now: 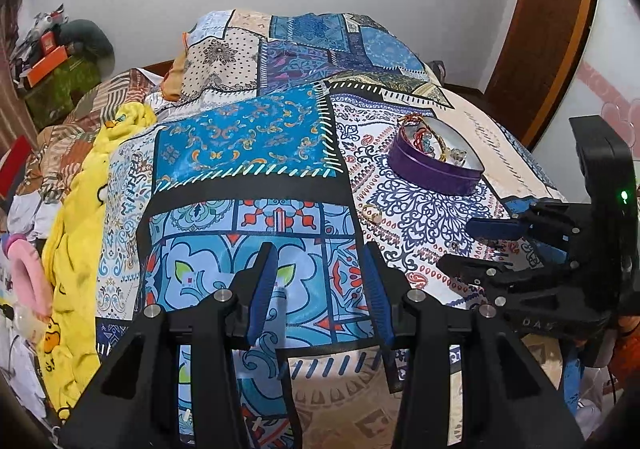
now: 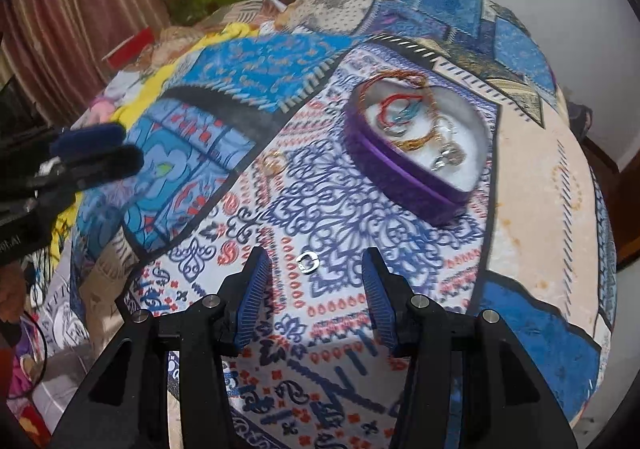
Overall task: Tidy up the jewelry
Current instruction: 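Grasp a gold ring with the left tool while the right tool grasps a small silver ring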
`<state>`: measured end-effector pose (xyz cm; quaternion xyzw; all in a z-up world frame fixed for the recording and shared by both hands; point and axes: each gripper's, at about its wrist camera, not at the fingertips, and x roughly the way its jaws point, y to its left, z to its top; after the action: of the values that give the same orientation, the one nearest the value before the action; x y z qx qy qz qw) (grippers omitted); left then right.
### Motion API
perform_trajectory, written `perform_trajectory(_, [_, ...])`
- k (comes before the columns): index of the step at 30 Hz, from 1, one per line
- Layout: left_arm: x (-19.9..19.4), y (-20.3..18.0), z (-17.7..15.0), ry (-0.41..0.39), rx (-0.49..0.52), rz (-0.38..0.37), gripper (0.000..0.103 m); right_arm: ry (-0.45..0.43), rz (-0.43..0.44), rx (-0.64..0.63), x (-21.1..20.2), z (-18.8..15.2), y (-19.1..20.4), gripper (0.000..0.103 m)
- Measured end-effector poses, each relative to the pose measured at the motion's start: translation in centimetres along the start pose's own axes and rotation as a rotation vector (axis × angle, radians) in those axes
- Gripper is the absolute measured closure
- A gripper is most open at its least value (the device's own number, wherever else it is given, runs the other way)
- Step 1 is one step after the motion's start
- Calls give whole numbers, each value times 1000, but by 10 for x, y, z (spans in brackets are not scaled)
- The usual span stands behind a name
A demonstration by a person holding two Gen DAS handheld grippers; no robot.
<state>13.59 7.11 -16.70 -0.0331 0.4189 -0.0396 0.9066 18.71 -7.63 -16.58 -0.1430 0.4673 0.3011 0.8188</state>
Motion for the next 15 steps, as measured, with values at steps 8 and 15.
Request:
perform_trajectory(8, [6, 4, -3, -1, -40, -7, 75, 6, 10, -41, 4, -2, 4, 82])
perform_trajectory(15, [10, -3, -1, 9, -33, -40, 79, 16, 59, -25, 3, -2, -1, 94])
